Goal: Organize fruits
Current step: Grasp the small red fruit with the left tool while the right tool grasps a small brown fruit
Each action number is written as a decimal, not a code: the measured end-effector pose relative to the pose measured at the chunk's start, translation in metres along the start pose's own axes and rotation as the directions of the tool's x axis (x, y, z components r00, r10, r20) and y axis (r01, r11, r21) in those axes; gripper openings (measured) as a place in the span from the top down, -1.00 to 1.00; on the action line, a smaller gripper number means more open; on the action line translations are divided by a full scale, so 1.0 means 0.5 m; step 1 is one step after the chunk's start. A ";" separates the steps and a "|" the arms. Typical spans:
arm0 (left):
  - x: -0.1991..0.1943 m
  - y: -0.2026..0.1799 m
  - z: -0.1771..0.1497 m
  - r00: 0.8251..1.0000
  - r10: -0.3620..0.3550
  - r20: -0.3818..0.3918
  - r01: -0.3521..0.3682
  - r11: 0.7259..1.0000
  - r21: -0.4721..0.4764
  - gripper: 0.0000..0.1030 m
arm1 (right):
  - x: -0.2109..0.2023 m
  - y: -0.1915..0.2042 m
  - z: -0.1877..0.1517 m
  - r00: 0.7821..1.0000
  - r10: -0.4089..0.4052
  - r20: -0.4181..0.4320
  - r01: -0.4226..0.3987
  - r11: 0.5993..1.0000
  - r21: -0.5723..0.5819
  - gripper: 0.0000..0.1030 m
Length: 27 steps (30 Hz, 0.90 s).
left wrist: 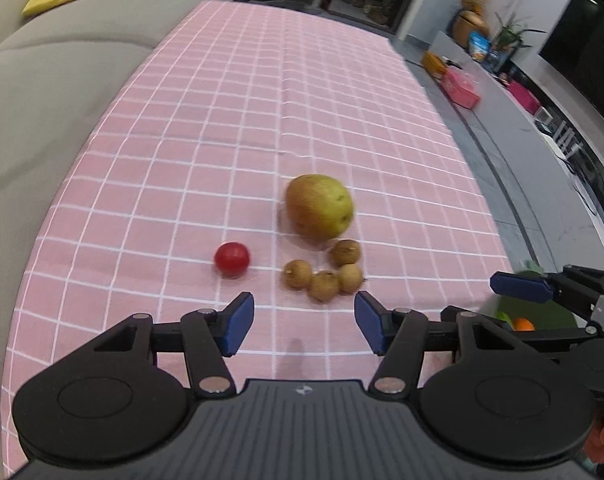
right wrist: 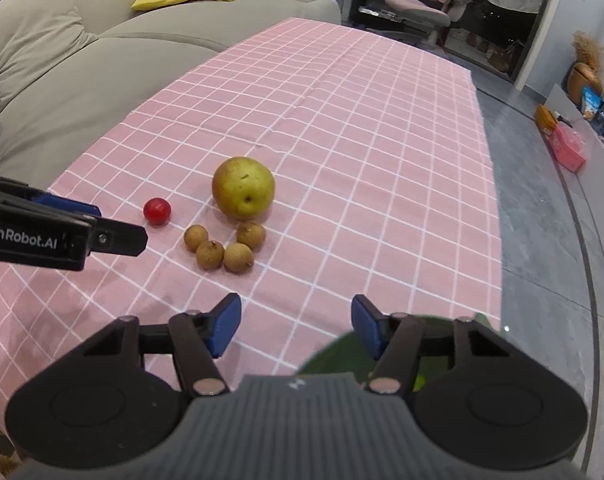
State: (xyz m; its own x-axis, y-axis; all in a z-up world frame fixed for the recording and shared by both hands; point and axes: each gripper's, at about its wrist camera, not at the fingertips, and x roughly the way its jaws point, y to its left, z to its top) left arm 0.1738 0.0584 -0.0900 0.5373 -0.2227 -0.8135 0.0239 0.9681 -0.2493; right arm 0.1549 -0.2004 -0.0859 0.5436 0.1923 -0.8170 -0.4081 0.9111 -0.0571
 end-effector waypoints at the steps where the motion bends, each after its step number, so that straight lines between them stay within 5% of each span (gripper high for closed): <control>1: 0.005 0.007 0.002 1.000 0.007 -0.002 -0.007 1.000 -0.010 -0.31 | 0.007 0.002 0.004 1.000 0.005 -0.003 -0.005 1.000 0.001 -0.08; 10: 0.046 0.067 0.017 0.998 0.069 0.002 -0.069 0.993 -0.100 -0.02 | 0.073 0.016 0.041 0.997 0.074 -0.019 -0.074 0.997 0.034 0.16; 15: 0.075 0.073 0.024 0.996 0.087 -0.006 -0.087 0.990 -0.107 0.08 | 0.115 0.025 0.052 0.994 0.102 -0.046 -0.099 0.993 0.062 0.45; 27: 0.132 0.088 0.034 0.993 0.115 -0.026 -0.118 0.981 -0.155 0.08 | 0.179 0.000 0.060 0.982 0.175 -0.072 -0.157 0.966 0.206 0.53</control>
State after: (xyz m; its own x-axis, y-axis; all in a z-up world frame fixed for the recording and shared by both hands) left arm 0.2247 0.0882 -0.1458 0.5147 -0.1128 -0.8499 -0.1703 0.9581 -0.2302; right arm 0.2257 -0.1720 -0.1419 0.4098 0.3218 -0.8535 -0.3280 0.9251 0.1913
